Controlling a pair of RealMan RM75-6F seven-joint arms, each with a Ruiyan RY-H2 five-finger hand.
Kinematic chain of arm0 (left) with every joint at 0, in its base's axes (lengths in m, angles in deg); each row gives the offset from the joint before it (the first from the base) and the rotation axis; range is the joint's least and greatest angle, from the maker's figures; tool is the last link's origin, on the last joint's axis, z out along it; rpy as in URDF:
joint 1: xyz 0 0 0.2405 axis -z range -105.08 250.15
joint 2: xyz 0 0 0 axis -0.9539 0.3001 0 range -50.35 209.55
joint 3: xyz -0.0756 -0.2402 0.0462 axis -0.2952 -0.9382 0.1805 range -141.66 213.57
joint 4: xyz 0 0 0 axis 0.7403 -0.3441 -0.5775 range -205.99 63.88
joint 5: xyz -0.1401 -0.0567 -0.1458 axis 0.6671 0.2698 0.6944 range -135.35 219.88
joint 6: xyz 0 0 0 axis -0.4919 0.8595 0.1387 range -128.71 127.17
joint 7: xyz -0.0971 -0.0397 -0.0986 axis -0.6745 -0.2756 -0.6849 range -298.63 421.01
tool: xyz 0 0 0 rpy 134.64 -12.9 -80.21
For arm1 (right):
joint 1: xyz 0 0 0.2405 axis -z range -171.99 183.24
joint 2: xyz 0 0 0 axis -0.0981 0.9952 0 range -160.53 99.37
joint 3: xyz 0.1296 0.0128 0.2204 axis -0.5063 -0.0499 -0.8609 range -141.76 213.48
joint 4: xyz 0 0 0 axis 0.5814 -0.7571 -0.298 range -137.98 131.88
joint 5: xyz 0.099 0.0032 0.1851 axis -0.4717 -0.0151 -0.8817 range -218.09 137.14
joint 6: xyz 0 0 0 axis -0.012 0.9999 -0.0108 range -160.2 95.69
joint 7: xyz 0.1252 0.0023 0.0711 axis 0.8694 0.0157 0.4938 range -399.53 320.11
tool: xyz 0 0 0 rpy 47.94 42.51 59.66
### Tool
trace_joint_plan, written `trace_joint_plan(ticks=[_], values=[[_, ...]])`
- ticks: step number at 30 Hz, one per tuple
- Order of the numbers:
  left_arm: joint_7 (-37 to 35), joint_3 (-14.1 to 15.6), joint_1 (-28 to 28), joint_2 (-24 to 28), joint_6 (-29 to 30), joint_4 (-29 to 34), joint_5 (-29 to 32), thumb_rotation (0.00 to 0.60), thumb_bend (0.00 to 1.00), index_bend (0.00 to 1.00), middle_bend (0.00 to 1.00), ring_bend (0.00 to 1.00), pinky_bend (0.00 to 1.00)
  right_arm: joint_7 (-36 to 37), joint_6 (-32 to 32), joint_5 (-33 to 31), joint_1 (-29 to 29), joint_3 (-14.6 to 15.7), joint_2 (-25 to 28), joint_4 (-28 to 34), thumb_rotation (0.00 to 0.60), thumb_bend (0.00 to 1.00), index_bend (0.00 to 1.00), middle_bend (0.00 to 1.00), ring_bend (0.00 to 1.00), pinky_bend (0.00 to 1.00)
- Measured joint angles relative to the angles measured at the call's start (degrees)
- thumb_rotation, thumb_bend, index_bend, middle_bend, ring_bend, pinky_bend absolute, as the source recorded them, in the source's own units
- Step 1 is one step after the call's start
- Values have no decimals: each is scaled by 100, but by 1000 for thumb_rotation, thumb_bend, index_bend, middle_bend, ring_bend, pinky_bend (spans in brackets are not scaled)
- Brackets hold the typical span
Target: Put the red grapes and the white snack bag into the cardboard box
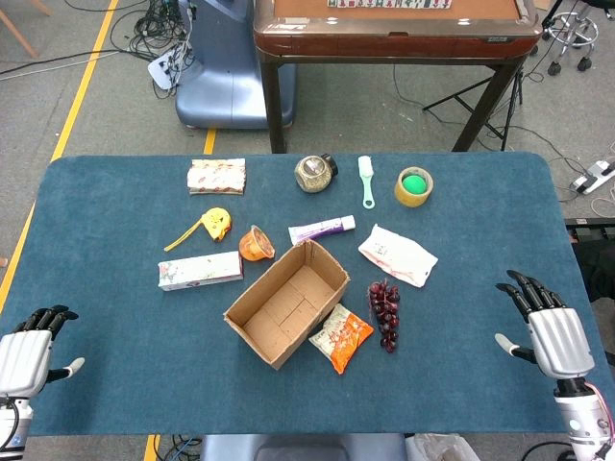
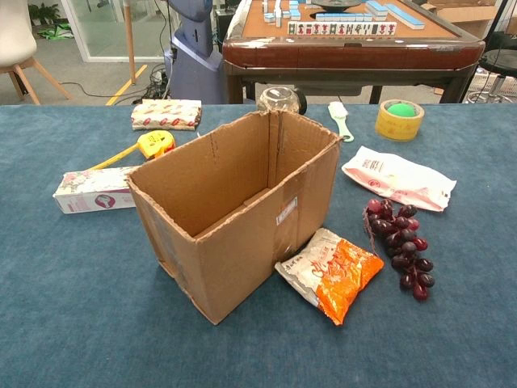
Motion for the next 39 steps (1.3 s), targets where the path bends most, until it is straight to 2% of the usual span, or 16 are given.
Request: trace_joint_plan(ticks=[10, 16, 23, 32, 39], values=[[90, -24, -28, 71, 20, 86, 57, 600, 55, 327, 254, 209, 363, -35, -138, -71, -76, -30, -48, -32, 600, 0, 240, 160, 151, 337], [178, -37, -40, 84, 32, 108, 87, 600, 56, 331, 254, 209, 363, -118, -323, 52, -264, -41, -76, -78, 600, 0, 240, 164, 150, 297], [317, -43, -57, 138, 36, 210, 139, 600, 56, 353, 254, 209, 363, -651, -917, 257, -708, -42, 7, -30, 600, 0, 240, 163, 135, 212], [615, -70, -63, 177, 68, 262, 212, 600, 55, 364, 254, 209, 363, -1045, -1887, 351, -1524, -137, -31, -57, 600, 0, 239, 172, 134, 205], [755, -71, -64, 221, 49, 346, 273, 600, 55, 379, 254, 209, 363, -1439, -2396, 387, -1891, -106, -133, -130, 600, 0, 239, 172, 134, 205]])
